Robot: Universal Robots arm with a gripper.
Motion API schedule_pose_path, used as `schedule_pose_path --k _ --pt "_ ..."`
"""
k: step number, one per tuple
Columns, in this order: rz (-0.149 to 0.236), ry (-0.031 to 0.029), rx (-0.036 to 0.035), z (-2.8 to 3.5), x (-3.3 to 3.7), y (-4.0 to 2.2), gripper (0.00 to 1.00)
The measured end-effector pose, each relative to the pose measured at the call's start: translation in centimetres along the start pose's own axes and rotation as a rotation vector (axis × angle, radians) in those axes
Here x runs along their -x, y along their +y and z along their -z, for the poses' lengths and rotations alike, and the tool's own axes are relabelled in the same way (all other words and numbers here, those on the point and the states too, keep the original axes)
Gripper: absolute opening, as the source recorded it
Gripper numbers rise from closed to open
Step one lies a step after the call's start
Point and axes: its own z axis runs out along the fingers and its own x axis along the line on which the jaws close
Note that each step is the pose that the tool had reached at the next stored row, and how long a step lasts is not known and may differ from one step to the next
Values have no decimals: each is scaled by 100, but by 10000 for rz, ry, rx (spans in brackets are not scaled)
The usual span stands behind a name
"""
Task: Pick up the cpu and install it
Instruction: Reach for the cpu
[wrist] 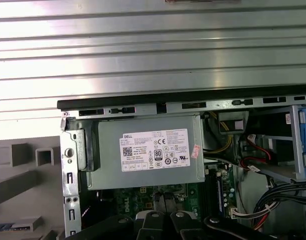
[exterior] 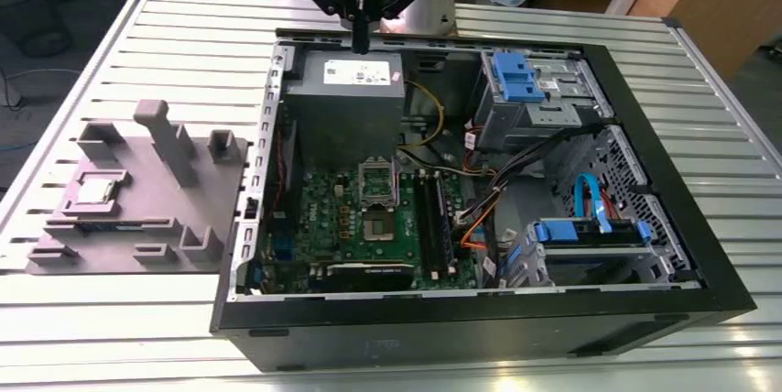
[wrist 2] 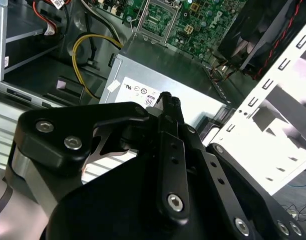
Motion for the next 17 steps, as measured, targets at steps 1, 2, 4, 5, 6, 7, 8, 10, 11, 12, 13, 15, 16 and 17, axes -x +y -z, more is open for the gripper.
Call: schedule_pose_path --k 1,2,4,5,6,7,8,10,11,12,13,15,16,17 --pt "1 0 0 0 -11 -1 11" --pt "1 0 -1 0 -22 -1 11" --pt "1 -1 -1 0 -49 -3 11" --pt "2 -1 0 0 -64 -5 11" --pt "1 -3 0 0 -79 -6 11" --pt "1 -4 0 1 -95 -7 11" --pt "0 -5 0 1 -112 -8 11" --pt "1 -9 0 1 -146 -11 11" --pt "1 -11 0 2 -164 -12 11" --pt "1 -13 0 2 -181 -13 11" --pt "3 -15 0 2 -199 -15 11" --pt "2 -20 1 2 -234 -17 11" --pt "1 -22 1 3 -252 -19 11" --pt "1 -25 1 3 -270 -20 11"
